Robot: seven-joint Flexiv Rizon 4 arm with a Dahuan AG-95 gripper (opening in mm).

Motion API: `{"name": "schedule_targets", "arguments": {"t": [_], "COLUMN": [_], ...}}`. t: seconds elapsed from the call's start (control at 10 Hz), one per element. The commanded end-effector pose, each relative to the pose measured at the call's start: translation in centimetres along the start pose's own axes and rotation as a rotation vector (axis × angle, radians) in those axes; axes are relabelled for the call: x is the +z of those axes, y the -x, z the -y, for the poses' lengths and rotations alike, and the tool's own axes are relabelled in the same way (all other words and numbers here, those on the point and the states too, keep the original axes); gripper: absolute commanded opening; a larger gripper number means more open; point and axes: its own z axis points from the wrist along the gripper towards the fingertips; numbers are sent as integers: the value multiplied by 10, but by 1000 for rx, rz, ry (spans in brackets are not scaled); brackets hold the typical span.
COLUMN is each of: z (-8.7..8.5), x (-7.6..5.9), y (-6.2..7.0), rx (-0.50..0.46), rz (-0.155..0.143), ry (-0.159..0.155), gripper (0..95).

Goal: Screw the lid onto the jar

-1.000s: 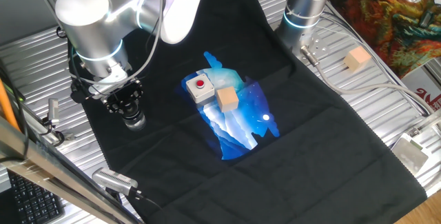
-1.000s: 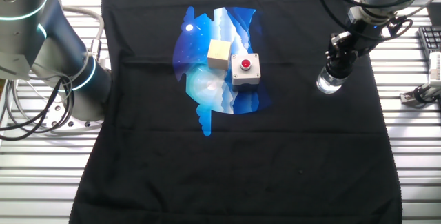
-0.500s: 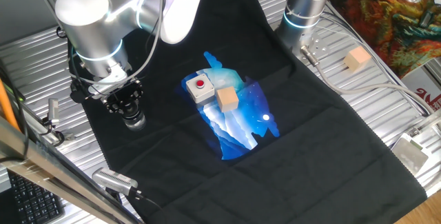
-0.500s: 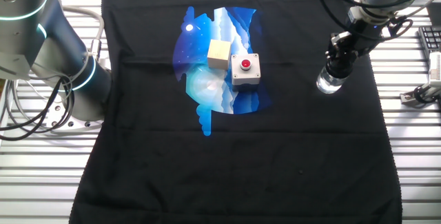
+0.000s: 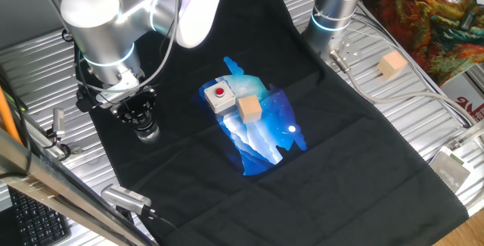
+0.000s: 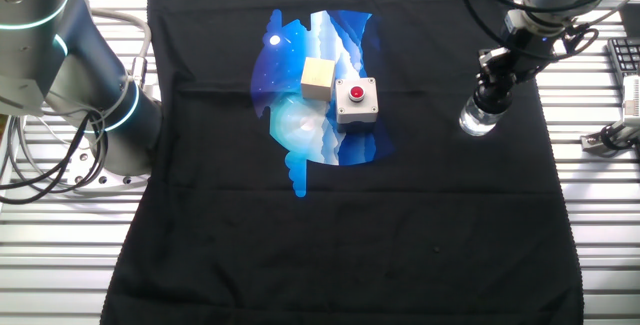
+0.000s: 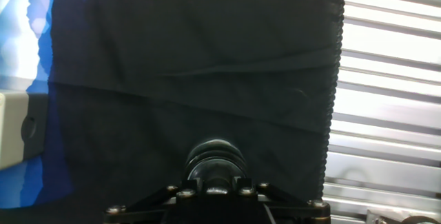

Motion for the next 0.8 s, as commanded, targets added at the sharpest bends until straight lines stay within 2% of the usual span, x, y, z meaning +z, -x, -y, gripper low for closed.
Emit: {"name": "schedule_targets", "arguments": {"t": [0.1,0.8], "z": [0,0], "x": [0,1], "y": [0,0], "rx": [2,17], "rz": [-1,8], "ry": [-1,-6], "gripper": [0,0]}}
